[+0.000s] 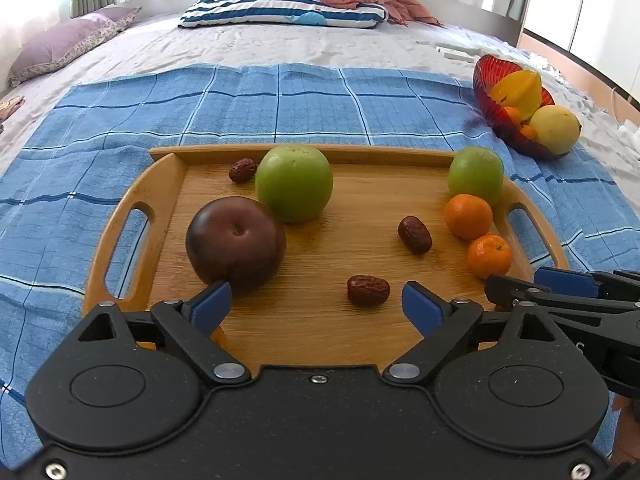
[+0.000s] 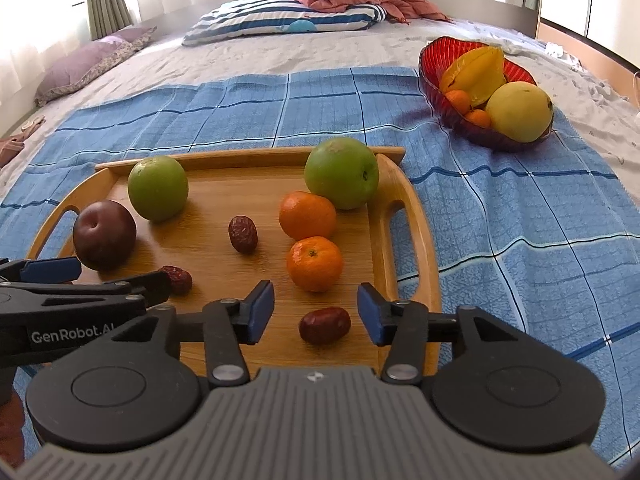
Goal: Organize fruits
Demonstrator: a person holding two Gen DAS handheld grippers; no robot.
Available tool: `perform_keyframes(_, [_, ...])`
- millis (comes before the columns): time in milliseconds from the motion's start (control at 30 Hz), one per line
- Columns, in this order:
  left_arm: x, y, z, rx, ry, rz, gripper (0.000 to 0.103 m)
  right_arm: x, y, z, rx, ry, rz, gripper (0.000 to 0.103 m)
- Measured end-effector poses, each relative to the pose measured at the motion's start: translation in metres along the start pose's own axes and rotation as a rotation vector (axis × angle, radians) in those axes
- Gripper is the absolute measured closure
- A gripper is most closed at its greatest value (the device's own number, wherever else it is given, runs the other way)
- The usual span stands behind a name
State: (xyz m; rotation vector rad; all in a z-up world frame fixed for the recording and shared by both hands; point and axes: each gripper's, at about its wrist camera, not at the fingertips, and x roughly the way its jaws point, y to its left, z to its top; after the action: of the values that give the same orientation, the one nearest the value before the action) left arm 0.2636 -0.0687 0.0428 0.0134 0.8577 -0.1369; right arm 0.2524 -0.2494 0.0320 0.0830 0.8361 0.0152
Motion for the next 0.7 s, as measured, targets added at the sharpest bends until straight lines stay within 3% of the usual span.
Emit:
perform_keyframes(500, [-0.03, 0.009, -0.009, -0.012, -0.057, -0.023, 0.007, -0.022, 0.003, -0.007, -0.015, -0.081, -0.027, 0.02])
perform_keyframes(700, [-0.046, 0.016, -0.015, -0.02, -0.11, 0.005, 0.005, -0.035, 0.009, -0.012, -0.036, -0.134, -0.029, 0.014])
